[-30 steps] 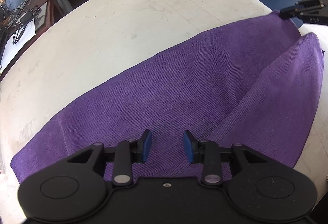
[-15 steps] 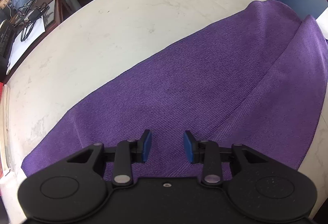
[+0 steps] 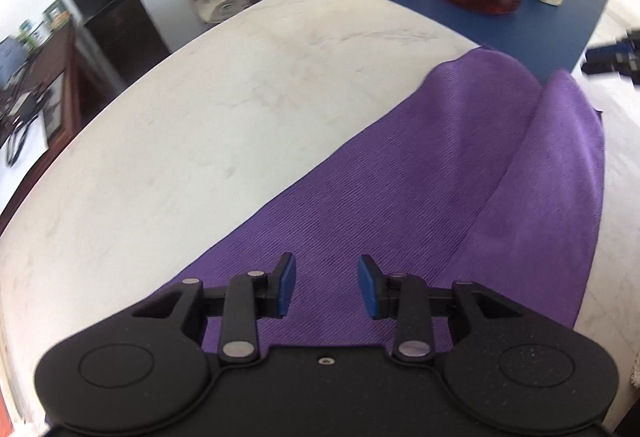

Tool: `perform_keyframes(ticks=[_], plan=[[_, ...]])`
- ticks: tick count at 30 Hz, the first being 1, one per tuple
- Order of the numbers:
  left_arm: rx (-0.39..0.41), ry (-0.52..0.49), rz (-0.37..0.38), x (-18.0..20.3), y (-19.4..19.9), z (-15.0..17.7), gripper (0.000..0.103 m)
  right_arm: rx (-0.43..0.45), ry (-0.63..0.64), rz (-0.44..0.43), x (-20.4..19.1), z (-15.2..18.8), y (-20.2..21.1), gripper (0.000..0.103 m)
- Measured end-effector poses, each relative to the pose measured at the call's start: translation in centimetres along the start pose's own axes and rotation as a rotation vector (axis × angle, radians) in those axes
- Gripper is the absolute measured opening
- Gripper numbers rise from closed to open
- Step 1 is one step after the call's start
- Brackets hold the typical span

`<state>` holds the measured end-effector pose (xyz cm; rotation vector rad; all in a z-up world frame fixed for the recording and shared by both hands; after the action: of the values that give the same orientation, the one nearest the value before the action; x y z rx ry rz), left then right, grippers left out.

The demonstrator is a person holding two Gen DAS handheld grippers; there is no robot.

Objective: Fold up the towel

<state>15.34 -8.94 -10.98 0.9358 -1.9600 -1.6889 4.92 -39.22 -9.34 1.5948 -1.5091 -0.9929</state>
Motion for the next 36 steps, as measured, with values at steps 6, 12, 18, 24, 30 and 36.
perform_keyframes(ticks=[6, 12, 18, 24, 30, 36], plan=[[-0.033, -0.076, -0.012, 1.6, -1.3, -0.5, 0.032, -0.067, -0.032, -0.055, 0.2, 3.9, -1.1, 0.048], [-0.058, -0.049, -0.023, 0.9, -2.2, 0.0, 0.032, -0.086, 0.007, -0.047, -0.1, 3.9, -2.3, 0.048], [-0.051, -0.013, -0.009, 0.6, -2.4, -0.1, 0.033, -0.112, 0.060, -0.027, -0.8, 4.1, -3.0, 0.032], [-0.050, 0.001, -0.008, 0.3, -2.4, 0.0, 0.036, -0.129, 0.124, -0.004, -1.9, 4.7, -2.1, 0.006], [-0.045, 0.018, -0.020, -0.2, -2.4, -0.3, 0.036, -0.131, 0.113, -0.011, -2.3, 6.1, -0.2, 0.005], [-0.043, 0.048, -0.024, -1.3, -2.4, -0.3, 0.036, -0.153, 0.091, -0.037, -2.9, 7.9, 1.8, 0.005]])
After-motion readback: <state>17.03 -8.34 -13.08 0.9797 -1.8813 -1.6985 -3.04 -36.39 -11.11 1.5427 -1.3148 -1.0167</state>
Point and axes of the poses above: each gripper's, at about its wrist camera, not at the fingertips, and y roughly against the way its jaws point, x to its right, z to its underside, the point moved 7 cm from there along -y, roughly the way its jaws point, and after that the axes turned 15 degrees about -x, right-handed, at the moved point
